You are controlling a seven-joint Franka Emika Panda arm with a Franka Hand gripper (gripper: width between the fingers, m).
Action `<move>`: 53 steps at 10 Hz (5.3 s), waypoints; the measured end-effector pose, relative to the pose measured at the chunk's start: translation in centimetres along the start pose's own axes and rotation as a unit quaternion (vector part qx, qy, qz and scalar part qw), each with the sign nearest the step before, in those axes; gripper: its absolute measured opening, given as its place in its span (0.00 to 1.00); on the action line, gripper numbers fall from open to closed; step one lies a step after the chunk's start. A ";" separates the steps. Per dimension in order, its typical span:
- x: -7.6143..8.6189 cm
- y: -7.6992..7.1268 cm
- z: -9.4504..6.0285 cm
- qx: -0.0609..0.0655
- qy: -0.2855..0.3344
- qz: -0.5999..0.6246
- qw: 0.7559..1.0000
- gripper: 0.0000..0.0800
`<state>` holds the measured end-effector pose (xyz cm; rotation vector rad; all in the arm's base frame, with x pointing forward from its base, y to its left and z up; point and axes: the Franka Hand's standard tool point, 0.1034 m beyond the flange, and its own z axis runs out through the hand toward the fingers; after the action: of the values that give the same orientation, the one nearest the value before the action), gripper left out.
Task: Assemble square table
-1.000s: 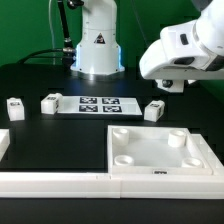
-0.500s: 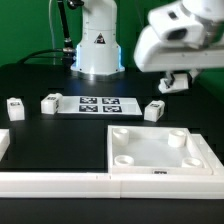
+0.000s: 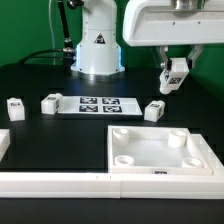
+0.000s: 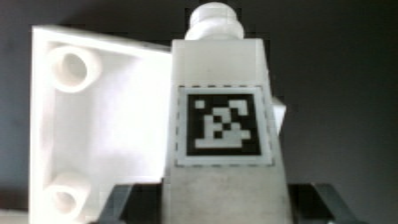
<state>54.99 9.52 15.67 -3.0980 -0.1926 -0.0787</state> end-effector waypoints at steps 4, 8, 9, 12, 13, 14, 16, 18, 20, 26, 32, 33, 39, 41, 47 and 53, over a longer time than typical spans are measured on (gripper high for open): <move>5.7 1.0 -2.1 0.000 0.137 -0.010 0.990 0.36; 6.2 -1.4 -2.7 0.006 0.286 -0.005 0.958 0.36; 6.0 -1.5 -2.3 0.006 0.314 -0.007 0.949 0.36; 6.6 0.8 -0.1 -0.021 0.318 -0.045 0.947 0.36; 7.8 1.7 -0.1 -0.028 0.321 -0.053 0.945 0.36; 8.7 1.7 -0.4 -0.029 0.327 -0.055 0.943 0.36; 8.6 1.7 -0.2 -0.027 0.320 -0.054 0.946 0.36; 8.6 1.6 -0.1 -0.027 0.319 -0.055 0.946 0.36; 9.3 3.2 0.6 -0.030 0.289 -0.057 0.955 0.36; 10.6 0.2 4.1 -0.007 0.281 -0.052 0.958 0.36; 10.5 0.5 5.7 -0.009 0.272 -0.055 0.961 0.36; 10.6 0.5 5.8 -0.009 0.275 -0.055 0.960 0.36; 10.6 0.4 6.7 -0.010 0.280 -0.055 0.958 0.36; 10.3 0.4 7.4 -0.009 0.276 -0.053 0.960 0.37; 10.3 0.4 7.4 -0.009 0.276 -0.053 0.960 0.80; 10.2 0.4 7.4 -0.009 0.275 -0.053 0.960 0.81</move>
Offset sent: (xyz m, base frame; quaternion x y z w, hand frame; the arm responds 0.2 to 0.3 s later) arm 0.0764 -0.0094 0.0487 0.0431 0.2027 -0.0029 0.9783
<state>65.54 10.69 8.78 -2.9319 -0.3312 -0.9280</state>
